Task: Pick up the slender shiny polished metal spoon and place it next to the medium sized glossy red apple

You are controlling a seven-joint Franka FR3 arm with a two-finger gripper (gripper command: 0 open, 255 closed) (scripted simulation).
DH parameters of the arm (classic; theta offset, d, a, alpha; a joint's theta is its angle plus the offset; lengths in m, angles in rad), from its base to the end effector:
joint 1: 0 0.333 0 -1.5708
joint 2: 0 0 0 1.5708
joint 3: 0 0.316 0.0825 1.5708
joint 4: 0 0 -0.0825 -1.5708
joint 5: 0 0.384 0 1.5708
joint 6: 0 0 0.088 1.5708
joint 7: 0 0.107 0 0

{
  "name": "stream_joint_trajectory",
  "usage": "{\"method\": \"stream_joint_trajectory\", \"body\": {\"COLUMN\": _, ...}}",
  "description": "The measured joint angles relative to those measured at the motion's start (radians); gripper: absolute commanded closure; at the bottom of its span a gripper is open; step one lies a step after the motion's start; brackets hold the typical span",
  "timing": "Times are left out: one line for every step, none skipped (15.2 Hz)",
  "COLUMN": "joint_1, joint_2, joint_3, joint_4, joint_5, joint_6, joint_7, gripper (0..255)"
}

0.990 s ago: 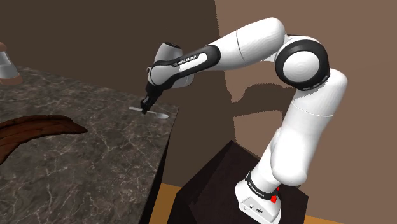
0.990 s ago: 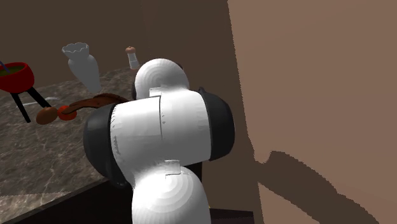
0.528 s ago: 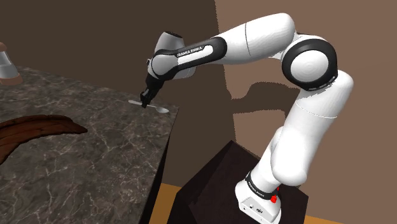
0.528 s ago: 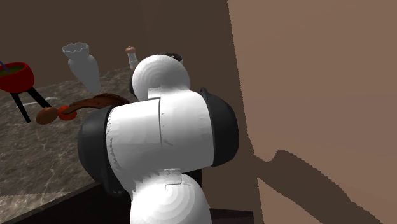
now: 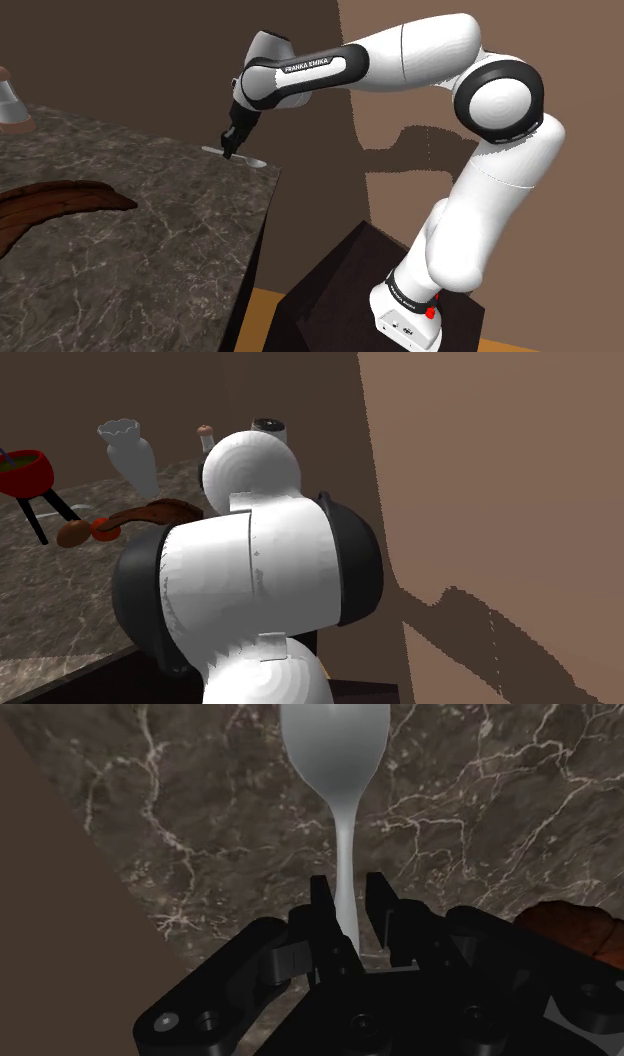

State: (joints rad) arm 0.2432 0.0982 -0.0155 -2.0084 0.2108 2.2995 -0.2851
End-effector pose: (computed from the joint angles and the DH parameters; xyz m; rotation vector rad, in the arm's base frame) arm 0.5762 0.1383 0.4265 -2.9088 -0.5708 -0.2935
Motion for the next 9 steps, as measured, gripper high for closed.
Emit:
{"method": "stream_joint_trajectory", "body": {"joint_1": 0.000, "joint_2": -0.005, "joint_3": 0.000, "joint_4": 0.009, "joint_5": -0.003, "joint_6": -0.014, "joint_7": 0.004, "gripper": 255}}
{"method": "stream_joint_trajectory", "body": {"joint_1": -0.002, "joint_2": -0.011, "joint_3": -0.002, "joint_4": 0.018, "joint_5": -0.004, "joint_6": -0.029, "joint_7": 0.004, "gripper": 255}}
{"method": "stream_joint_trajectory", "body": {"joint_1": -0.001, "joint_2": -0.018, "joint_3": -0.002, "joint_4": 0.024, "joint_5": -0.007, "joint_6": -0.041, "joint_7": 0.009, "gripper": 255}}
{"method": "stream_joint_trajectory", "body": {"joint_1": -0.001, "joint_2": -0.021, "joint_3": -0.002, "joint_4": 0.032, "joint_5": -0.009, "joint_6": -0.052, "joint_7": 0.012, "gripper": 255}}
{"method": "stream_joint_trajectory", "body": {"joint_1": -0.001, "joint_2": -0.027, "joint_3": -0.002, "joint_4": 0.038, "joint_5": -0.011, "joint_6": -0.064, "joint_7": 0.014, "gripper": 255}}
{"method": "stream_joint_trajectory", "body": {"joint_1": -0.001, "joint_2": -0.030, "joint_3": -0.002, "joint_4": 0.047, "joint_5": -0.012, "joint_6": -0.077, "joint_7": 0.016, "gripper": 255}}
{"method": "stream_joint_trajectory", "body": {"joint_1": -0.001, "joint_2": -0.036, "joint_3": -0.003, "joint_4": 0.054, "joint_5": -0.014, "joint_6": -0.089, "joint_7": 0.019, "gripper": 255}}
{"method": "stream_joint_trajectory", "body": {"joint_1": -0.002, "joint_2": -0.037, "joint_3": -0.003, "joint_4": 0.065, "joint_5": -0.016, "joint_6": -0.101, "joint_7": 0.021, "gripper": 255}}
{"method": "stream_joint_trajectory", "body": {"joint_1": -0.002, "joint_2": -0.043, "joint_3": -0.004, "joint_4": 0.073, "joint_5": -0.018, "joint_6": -0.115, "joint_7": 0.023, "gripper": 255}}
